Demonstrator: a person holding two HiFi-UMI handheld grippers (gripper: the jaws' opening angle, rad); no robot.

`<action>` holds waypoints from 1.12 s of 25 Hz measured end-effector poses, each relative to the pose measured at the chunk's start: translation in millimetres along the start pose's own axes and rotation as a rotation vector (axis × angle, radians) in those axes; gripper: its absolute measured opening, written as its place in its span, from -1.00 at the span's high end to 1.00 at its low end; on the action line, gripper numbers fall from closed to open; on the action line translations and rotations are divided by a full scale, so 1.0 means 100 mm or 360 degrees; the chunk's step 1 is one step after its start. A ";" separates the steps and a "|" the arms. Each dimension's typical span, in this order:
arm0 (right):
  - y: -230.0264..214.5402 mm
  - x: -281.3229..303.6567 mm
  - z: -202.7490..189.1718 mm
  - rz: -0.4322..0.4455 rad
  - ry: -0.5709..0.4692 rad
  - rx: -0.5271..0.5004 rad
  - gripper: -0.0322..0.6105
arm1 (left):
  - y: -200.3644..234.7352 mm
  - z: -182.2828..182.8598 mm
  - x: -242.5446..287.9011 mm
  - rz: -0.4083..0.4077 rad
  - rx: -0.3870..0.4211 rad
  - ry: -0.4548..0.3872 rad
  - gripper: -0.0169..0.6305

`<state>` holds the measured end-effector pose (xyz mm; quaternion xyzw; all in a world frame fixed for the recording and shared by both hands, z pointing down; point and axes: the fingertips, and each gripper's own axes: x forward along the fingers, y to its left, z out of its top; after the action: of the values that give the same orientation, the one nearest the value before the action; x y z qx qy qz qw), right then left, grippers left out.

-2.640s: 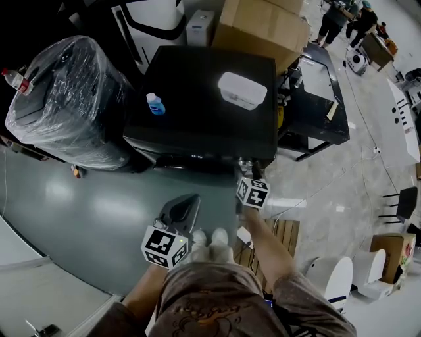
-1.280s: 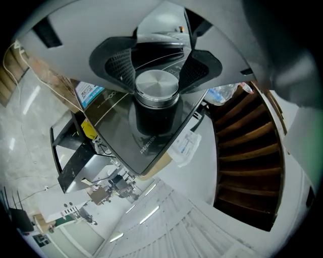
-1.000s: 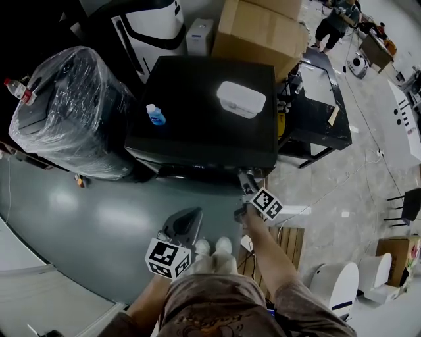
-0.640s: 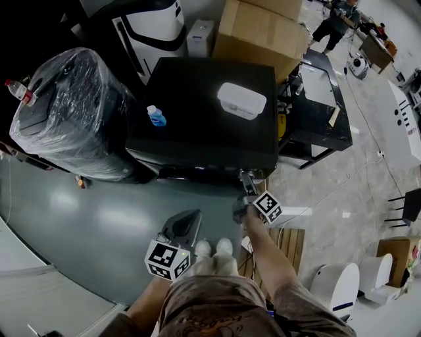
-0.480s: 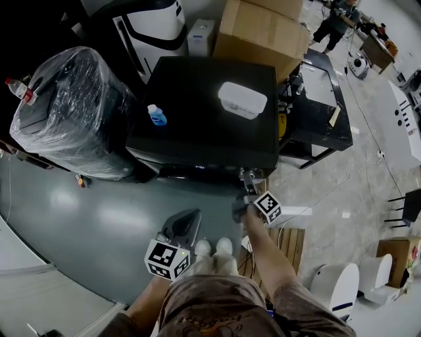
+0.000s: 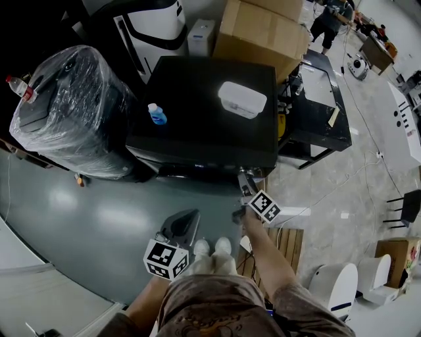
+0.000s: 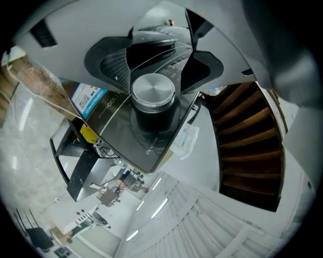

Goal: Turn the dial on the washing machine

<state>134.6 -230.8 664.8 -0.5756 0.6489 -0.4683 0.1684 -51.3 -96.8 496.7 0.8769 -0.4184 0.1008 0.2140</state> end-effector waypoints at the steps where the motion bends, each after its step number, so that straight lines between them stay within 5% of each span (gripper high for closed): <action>1: 0.01 0.00 0.00 -0.0026 0.0020 -0.0090 0.03 | -0.01 0.00 0.00 -0.0001 0.0000 -0.0002 0.97; 7: 0.00 0.02 -0.08 -0.0237 0.0183 -0.0753 0.02 | -0.03 -0.02 -0.01 -0.0008 -0.0002 -0.0004 0.97; 13: 0.03 0.05 -0.03 -0.0375 0.0220 -0.1132 0.03 | 0.00 -0.03 -0.02 0.0000 -0.0006 0.0001 0.97; 28: -0.04 0.08 -0.04 -0.0411 0.0230 -0.0997 0.07 | 0.07 0.00 -0.02 0.0016 -0.0016 -0.0002 0.97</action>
<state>131.4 -235.7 672.5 -0.6421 0.6931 -0.3034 -0.1236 -57.9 -99.2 498.4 0.8737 -0.4236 0.0993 0.2178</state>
